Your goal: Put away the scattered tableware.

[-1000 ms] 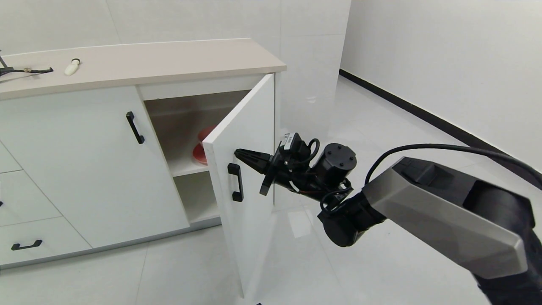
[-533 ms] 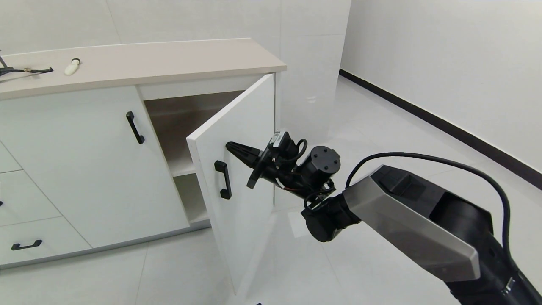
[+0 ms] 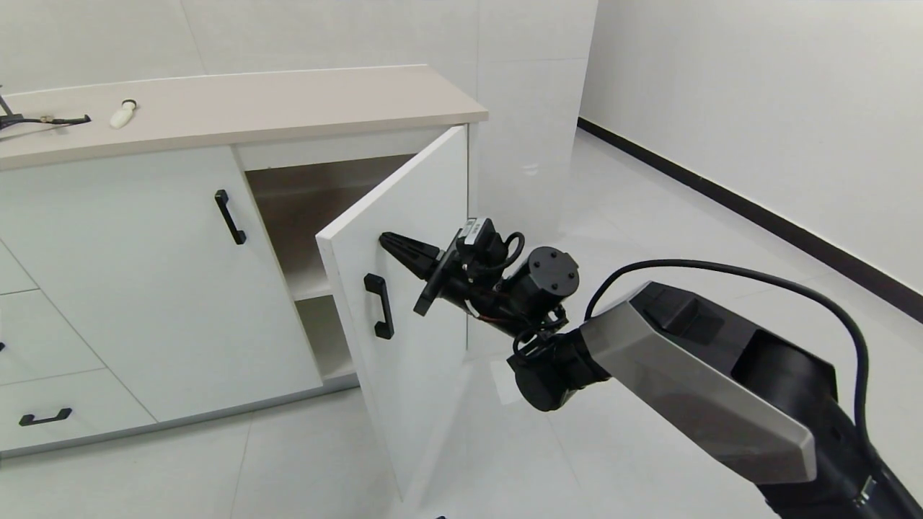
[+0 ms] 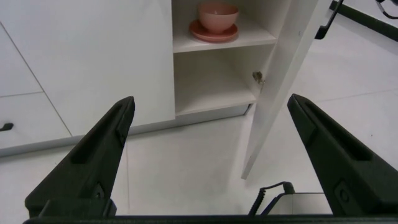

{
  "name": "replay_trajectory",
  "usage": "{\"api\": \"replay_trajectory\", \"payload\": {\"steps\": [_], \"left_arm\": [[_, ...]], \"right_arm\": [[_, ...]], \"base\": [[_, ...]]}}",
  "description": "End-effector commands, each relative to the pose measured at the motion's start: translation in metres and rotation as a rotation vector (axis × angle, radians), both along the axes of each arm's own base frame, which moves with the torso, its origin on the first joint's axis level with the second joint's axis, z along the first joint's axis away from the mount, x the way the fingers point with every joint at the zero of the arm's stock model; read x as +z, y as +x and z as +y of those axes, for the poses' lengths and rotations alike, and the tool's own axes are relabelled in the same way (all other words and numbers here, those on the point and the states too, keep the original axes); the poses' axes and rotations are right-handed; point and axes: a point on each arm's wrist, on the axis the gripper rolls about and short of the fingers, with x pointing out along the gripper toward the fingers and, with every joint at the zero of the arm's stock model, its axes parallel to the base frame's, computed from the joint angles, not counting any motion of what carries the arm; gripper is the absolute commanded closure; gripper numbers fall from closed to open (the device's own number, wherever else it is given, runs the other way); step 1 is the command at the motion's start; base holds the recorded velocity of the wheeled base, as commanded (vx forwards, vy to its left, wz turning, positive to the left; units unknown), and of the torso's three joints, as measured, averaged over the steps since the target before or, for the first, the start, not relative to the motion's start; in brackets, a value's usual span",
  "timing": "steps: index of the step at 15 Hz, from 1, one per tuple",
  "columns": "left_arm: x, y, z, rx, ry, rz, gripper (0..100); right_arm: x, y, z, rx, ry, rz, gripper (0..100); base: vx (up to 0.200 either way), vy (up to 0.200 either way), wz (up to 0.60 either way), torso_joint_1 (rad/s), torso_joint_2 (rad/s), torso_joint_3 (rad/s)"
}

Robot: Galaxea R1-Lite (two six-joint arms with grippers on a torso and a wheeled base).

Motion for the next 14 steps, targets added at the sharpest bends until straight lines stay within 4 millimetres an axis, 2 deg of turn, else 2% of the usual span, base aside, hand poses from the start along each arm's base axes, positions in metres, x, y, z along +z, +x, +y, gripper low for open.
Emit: {"api": "replay_trajectory", "payload": {"steps": [1,4,6,8,12,13,14], "left_arm": [[0.0,0.0,0.0,0.0,0.0,0.002,0],[0.0,0.0,0.0,-0.002,0.0,0.002,0],[0.0,0.0,0.0,0.0,0.0,0.002,0],[0.0,0.0,0.0,0.0,0.0,0.002,0],[0.0,0.0,0.0,0.0,0.0,0.002,0],[0.0,0.0,0.0,-0.002,0.001,0.002,0],[0.0,0.0,0.0,0.0,0.0,0.002,0]], "right_arm": [[-0.008,-0.003,0.006,0.014,-0.008,0.008,100],[-0.024,-0.003,0.028,0.046,0.019,-0.022,100],[-0.018,-0.006,0.043,0.076,0.074,-0.078,100],[-0.013,-0.011,0.047,0.091,0.086,-0.092,100],[0.037,-0.019,0.04,0.093,0.152,-0.163,100],[0.054,-0.021,0.037,0.092,0.175,-0.187,100],[0.083,-0.027,0.029,0.09,0.21,-0.226,100]], "base": [[0.0,0.0,0.0,0.0,0.0,0.0],[0.0,0.0,0.0,0.0,0.0,0.0],[0.0,0.0,0.0,0.0,0.0,0.0],[0.0,0.0,0.0,0.0,0.0,0.0],[0.0,0.0,0.0,0.0,0.0,0.0],[0.0,0.0,0.0,0.0,0.0,0.0],[0.0,0.0,0.0,0.0,0.0,0.0]]}}
